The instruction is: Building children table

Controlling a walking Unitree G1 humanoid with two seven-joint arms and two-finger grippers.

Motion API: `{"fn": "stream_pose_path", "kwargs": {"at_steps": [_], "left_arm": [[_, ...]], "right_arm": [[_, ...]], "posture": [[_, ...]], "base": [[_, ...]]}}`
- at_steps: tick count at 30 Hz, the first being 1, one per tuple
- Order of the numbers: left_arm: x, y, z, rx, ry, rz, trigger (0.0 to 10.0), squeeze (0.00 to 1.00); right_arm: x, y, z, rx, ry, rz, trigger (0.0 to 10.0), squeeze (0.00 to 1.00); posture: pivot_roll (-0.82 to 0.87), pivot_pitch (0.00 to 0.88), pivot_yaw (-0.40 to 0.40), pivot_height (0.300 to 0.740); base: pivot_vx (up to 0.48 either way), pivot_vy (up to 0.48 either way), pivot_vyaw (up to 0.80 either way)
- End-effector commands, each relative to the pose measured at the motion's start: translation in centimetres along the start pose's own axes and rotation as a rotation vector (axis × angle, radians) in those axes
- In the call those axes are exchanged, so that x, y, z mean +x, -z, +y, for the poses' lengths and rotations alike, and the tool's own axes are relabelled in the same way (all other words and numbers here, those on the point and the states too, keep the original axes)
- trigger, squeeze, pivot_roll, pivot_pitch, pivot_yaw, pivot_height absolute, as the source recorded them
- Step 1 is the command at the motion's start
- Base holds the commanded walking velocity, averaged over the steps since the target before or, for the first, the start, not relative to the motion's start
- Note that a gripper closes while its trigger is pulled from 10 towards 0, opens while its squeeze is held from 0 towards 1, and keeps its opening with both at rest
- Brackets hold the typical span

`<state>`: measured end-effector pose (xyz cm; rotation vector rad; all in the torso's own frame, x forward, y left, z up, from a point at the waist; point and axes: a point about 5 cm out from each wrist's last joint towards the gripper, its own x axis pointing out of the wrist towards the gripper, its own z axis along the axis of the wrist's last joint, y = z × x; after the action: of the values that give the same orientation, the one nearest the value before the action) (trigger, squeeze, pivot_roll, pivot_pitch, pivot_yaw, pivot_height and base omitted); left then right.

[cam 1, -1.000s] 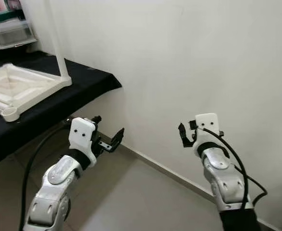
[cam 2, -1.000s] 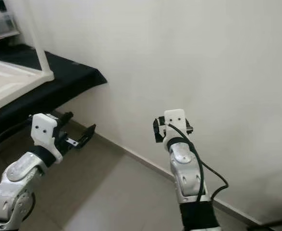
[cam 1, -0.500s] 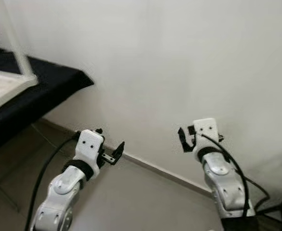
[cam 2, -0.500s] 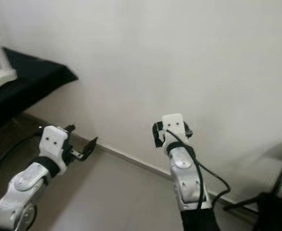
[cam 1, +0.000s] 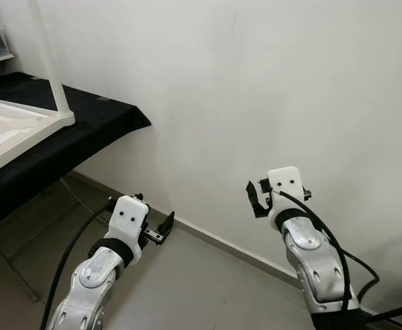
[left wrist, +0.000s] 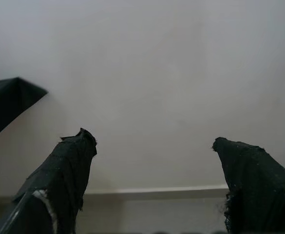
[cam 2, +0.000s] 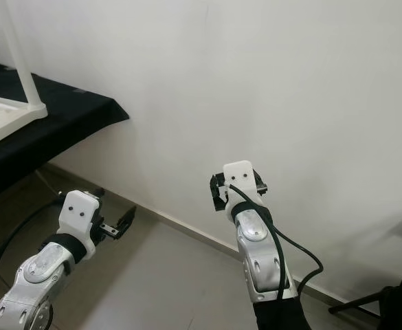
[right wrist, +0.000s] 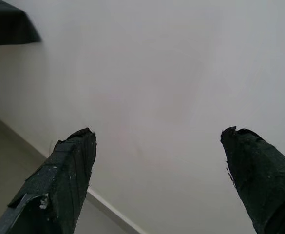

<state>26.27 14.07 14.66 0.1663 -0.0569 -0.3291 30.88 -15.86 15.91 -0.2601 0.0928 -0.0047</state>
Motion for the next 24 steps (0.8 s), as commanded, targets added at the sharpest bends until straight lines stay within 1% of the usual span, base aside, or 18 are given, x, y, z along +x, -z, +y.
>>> {"fn": "stream_pose_path", "kwargs": {"at_steps": [1, 3, 10, 12, 16, 18, 24], "left_arm": [[0.2, 0.3, -0.6, 0.007, 0.023, 0.013, 10.0, 0.0], [0.2, 0.4, -0.7, 0.006, 0.024, 0.014, 10.0, 0.0], [0.4, 0.1, -0.9, 0.003, 0.032, 0.003, 10.0, 0.0], [0.3, 0.1, -0.8, 0.003, 0.03, 0.002, 10.0, 0.0], [0.4, 0.0, -0.6, 0.005, 0.027, 0.0, 10.0, 0.0], [0.5, -0.2, -0.5, -0.015, 0.037, -0.01, 10.0, 0.0], [0.6, -0.3, -0.5, -0.029, 0.037, -0.019, 10.0, 0.0]], "right_arm": [[-0.2, 0.7, -0.7, -0.001, 0.024, 0.038, 10.0, 0.0], [-0.2, 0.7, -0.7, -0.002, 0.024, 0.037, 10.0, 0.0], [0.0, 0.4, -0.4, -0.011, 0.017, 0.029, 10.0, 0.0], [0.1, 0.3, -0.2, -0.008, 0.006, 0.015, 10.0, 0.0], [0.1, 0.0, 0.2, -0.029, -0.008, -0.002, 10.0, 0.0], [0.2, 0.0, 0.3, -0.029, -0.01, -0.004, 10.0, 0.0], [0.2, 0.1, 0.4, -0.026, -0.006, 0.0, 10.0, 0.0]], "posture": [[-0.01, 0.0, -0.056, 0.74], [-0.01, 0.0, -0.056, 0.74], [0.01, 0.0, -0.061, 0.74], [0.02, 0.0, -0.064, 0.74], [0.02, 0.0, -0.057, 0.74], [0.02, 0.0, -0.056, 0.74], [0.01, 0.0, -0.054, 0.74]], "base": [[0.0, 0.0, -0.8], [0.0, 0.0, -0.8], [0.0, 0.0, 0.0], [0.0, 0.0, -0.8], [0.0, 0.0, 0.0], [0.0, 0.0, 0.0], [0.0, -0.432, 0.0]]}}
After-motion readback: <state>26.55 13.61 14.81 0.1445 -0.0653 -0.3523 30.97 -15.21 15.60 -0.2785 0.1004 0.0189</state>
